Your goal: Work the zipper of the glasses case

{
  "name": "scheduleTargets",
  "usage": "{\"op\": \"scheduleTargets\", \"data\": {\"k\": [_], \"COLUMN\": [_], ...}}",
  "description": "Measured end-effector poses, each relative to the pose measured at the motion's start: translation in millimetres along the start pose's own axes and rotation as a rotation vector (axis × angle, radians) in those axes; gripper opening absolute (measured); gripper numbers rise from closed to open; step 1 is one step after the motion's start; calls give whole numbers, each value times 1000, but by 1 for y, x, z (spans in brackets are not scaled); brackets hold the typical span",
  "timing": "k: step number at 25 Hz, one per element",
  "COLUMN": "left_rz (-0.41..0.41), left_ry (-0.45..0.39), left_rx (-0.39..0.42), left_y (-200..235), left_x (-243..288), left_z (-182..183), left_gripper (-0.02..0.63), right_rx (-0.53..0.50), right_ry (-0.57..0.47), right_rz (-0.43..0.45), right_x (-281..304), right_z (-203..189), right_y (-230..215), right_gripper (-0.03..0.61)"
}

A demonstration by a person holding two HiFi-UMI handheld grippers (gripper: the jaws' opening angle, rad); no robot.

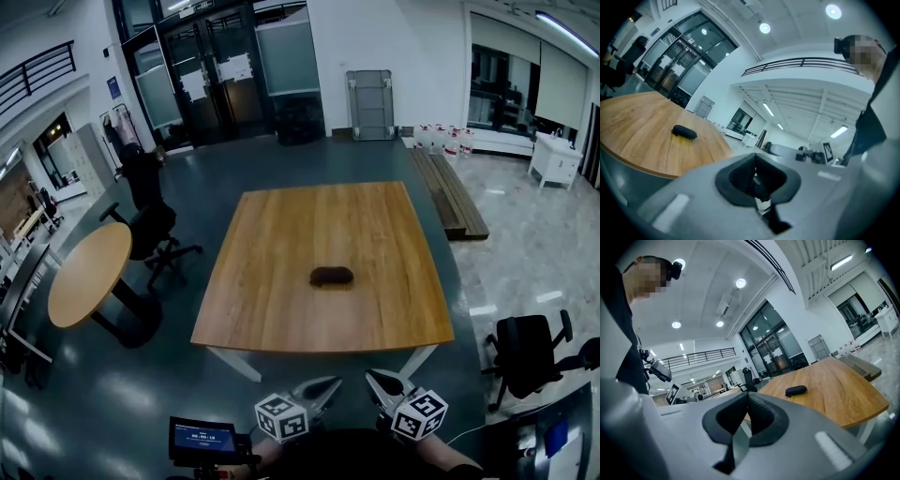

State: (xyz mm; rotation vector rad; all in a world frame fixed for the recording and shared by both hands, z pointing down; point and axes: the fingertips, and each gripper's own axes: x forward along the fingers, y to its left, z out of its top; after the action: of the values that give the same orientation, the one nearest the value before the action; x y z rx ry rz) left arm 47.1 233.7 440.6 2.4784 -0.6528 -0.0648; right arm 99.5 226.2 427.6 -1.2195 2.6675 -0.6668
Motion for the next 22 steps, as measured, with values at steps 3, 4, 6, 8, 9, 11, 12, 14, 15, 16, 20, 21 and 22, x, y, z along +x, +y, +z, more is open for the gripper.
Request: {"op": "scheduleTargets", "data": {"k": [3,4,6,8,9,11,12,14,15,16,20,21,22], "left_rz": [1,5,13,14,13,12,12,16,19,21,18,15,12], "left_ry": [3,2,0,5,8,16,18,17,15,12,12,14,16], "left_rx": [-7,-18,-38,-46,-48,-46,-45,-45,-46,-47,-51,-56,-60], "left_y": [2,3,5,7,7,8,8,8,7,8,8,7,7], "left_x": [3,4,6,8,8,8,8,11,12,14,16,17,19], "left_z": [-4,-6,-10,-13,-13,-14,-15,-17,-18,-17,-15,-15,-15], "left_gripper": [0,-1,0,0,-2,-2,-1,-1,0,0,-1,-2,-2], "right_rx": [7,12,10,4,4,7,9,14,16,18,11,11,12], "right_ry": [12,18,28,29,28,28,27,25,24,24,24,24,24], "right_rz": [-1,0,3,2,1,0,-1,-2,-2,-2,-7,-10,-13], "right_x": [-1,-2,-5,-7,-7,-6,-6,-8,-10,-11,-12,-13,-13], "right_z": [-3,-5,-9,-11,-11,-12,-13,-13,-12,-12,-10,-9,-9], "right_y": [-4,-5,-5,-6,-6,-6,-7,-11,-14,-15,-15,-15,-16], "right_gripper": [5,5,5,5,5,5,5,5,5,5,5,5,5]}}
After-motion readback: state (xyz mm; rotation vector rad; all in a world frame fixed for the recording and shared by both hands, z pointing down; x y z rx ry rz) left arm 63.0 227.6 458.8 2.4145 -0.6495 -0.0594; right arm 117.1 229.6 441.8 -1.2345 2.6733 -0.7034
